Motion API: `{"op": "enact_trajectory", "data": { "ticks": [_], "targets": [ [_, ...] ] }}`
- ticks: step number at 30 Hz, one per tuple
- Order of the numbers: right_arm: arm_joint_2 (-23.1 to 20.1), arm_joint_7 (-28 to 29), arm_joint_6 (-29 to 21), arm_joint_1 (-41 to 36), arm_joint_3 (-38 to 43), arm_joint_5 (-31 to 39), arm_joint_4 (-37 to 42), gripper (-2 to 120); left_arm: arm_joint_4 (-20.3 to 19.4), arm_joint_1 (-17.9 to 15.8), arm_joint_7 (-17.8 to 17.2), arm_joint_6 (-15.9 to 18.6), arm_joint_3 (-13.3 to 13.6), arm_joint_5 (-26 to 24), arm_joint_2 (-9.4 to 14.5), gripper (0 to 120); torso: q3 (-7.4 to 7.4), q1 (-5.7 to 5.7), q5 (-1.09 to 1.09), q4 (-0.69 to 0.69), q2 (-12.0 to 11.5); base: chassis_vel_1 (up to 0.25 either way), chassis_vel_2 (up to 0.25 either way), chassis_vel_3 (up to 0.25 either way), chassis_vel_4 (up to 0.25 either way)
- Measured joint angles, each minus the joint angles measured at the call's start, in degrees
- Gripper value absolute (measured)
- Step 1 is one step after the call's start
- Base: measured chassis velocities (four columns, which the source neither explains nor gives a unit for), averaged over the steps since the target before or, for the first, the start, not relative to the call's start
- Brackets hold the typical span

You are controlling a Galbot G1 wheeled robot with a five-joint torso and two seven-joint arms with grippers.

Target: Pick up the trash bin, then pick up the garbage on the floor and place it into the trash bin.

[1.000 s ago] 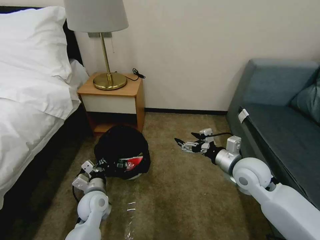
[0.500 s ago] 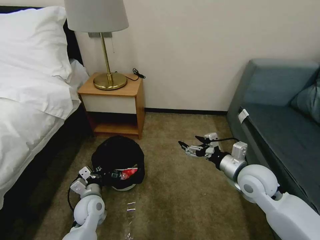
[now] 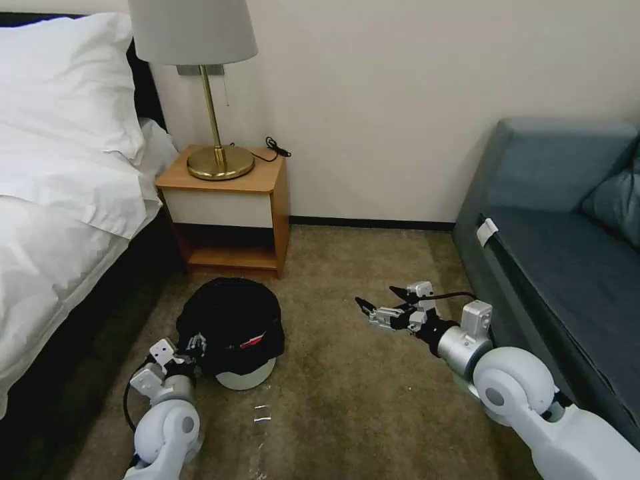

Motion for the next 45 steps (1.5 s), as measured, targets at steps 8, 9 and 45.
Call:
{"op": "enact_trajectory", "data": {
  "ticks": [8, 9, 45],
  "targets": [
    [0.2, 2.1, -1.5, -3.2, 2.0, 0.1, 3.1, 100, -6.6, 4.1, 1.1, -0.8, -1.0, 5.0, 0.4, 99, 0.00, 0.00, 0.00, 0.00, 0.0, 0.000, 0.000, 0.000, 0.000],
    [0.0, 2.6, -1.4, -3.7, 2.2, 0.0, 3.5, 100, -7.6, 4.7, 1.4, -1.3, -1.1, 6.4, 0.4, 100, 0.00, 0.00, 0.00, 0.00, 0.0, 0.000, 0.000, 0.000, 0.000],
    [-0.6, 23.6, 5.7, -0.3, 7.5, 7.3, -2.9, 100, -20.7, 23.1, 13.5, -3.6, -10.4, 22.4, 12.4, 100, 0.00, 0.01, 0.00, 0.00, 0.0, 0.000, 0.000, 0.000, 0.000]
  ]
}}
